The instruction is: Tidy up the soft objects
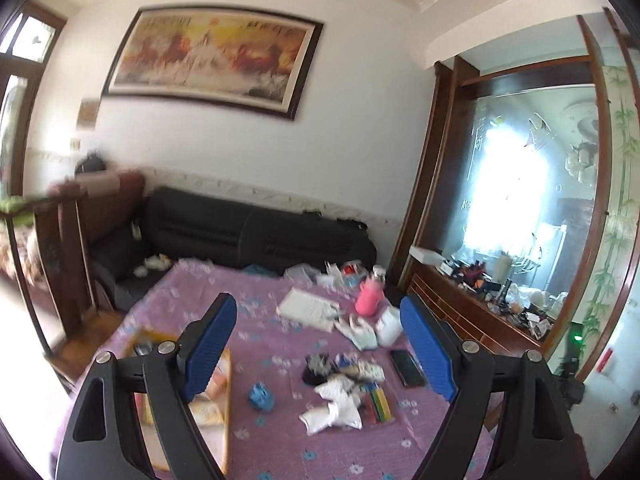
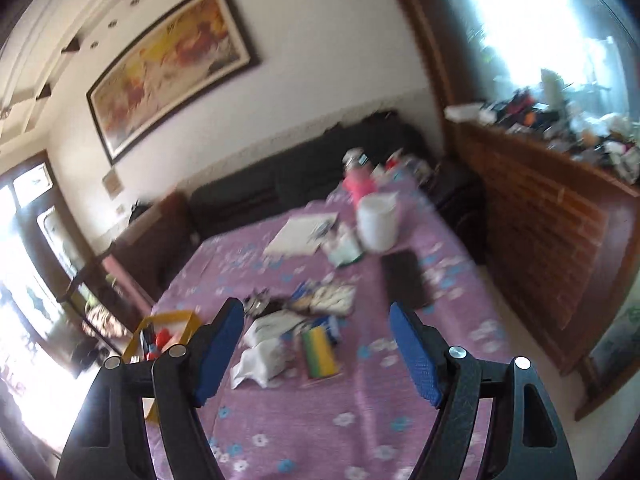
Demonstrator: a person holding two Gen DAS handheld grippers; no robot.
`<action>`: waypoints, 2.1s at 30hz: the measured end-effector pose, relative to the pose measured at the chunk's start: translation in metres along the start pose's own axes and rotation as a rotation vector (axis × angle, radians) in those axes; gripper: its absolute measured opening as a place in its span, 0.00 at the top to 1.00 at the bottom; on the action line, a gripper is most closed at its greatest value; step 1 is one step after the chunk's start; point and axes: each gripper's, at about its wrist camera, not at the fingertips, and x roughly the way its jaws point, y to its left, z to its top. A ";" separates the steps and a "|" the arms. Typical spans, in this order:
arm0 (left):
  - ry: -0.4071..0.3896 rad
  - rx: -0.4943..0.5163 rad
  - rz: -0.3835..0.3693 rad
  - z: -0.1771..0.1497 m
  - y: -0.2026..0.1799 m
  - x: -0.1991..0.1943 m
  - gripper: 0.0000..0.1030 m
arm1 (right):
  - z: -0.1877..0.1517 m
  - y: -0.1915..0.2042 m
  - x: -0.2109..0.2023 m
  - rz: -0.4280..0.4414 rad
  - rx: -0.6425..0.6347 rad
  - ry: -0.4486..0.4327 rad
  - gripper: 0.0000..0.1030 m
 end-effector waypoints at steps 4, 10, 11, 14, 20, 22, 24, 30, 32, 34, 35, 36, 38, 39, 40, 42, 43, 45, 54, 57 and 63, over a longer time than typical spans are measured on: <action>-0.052 0.100 0.141 0.043 -0.009 -0.029 0.08 | 0.029 -0.015 -0.052 -0.018 -0.001 -0.075 0.23; -0.120 0.273 0.447 0.090 -0.006 -0.048 0.00 | 0.112 0.011 -0.145 -0.169 -0.139 -0.206 0.13; -0.119 0.279 0.492 0.095 -0.001 -0.046 0.00 | 0.125 0.018 -0.154 -0.196 -0.164 -0.215 0.12; -0.085 0.254 0.501 0.089 0.016 -0.034 0.00 | 0.157 0.050 -0.177 -0.279 -0.242 -0.258 0.05; 0.051 0.182 0.321 0.005 0.037 0.015 0.00 | 0.110 0.083 -0.131 -0.157 -0.335 -0.196 0.00; 0.136 0.113 0.223 -0.032 0.043 0.040 0.00 | 0.078 0.084 -0.090 -0.124 -0.327 -0.098 0.00; 0.192 0.070 0.155 -0.060 0.043 0.060 0.00 | 0.036 0.091 -0.035 -0.103 -0.353 0.000 0.00; 0.270 0.046 0.042 -0.118 0.035 0.100 0.00 | -0.056 0.097 0.082 -0.074 -0.398 0.206 0.00; 0.295 0.065 0.049 -0.134 0.033 0.115 0.00 | -0.078 0.096 0.111 -0.033 -0.359 0.276 0.01; 0.319 0.072 0.054 -0.147 0.036 0.124 0.00 | -0.091 0.091 0.129 -0.024 -0.330 0.312 0.01; 0.335 0.069 0.054 -0.151 0.039 0.129 0.00 | -0.095 0.085 0.142 -0.029 -0.312 0.322 0.01; 0.358 0.056 0.057 -0.157 0.044 0.136 0.00 | -0.096 0.080 0.151 -0.038 -0.295 0.326 0.01; 0.406 0.026 0.069 -0.168 0.056 0.151 0.00 | -0.100 0.064 0.164 -0.059 -0.245 0.334 0.01; 0.426 0.013 0.077 -0.174 0.060 0.156 0.00 | -0.099 0.057 0.170 -0.063 -0.222 0.338 0.01; 0.444 0.004 0.083 -0.178 0.063 0.162 0.00 | -0.099 0.053 0.172 -0.065 -0.206 0.340 0.01; 0.483 -0.008 0.084 -0.188 0.068 0.177 0.00 | -0.103 0.037 0.179 -0.078 -0.171 0.334 0.01; 0.499 -0.007 0.080 -0.193 0.068 0.185 0.00 | -0.101 0.034 0.181 -0.085 -0.165 0.333 0.01; 0.519 -0.003 0.063 -0.198 0.065 0.198 0.00 | -0.104 0.022 0.187 -0.095 -0.143 0.331 0.01; 0.619 0.079 0.091 -0.216 0.045 0.290 0.11 | -0.111 -0.013 0.213 -0.085 -0.033 0.350 0.01; 0.669 0.135 0.141 -0.227 0.044 0.320 0.11 | -0.114 -0.024 0.218 -0.080 0.004 0.344 0.01; 0.758 0.127 0.194 -0.251 0.058 0.356 0.43 | -0.123 -0.038 0.221 -0.070 0.056 0.346 0.01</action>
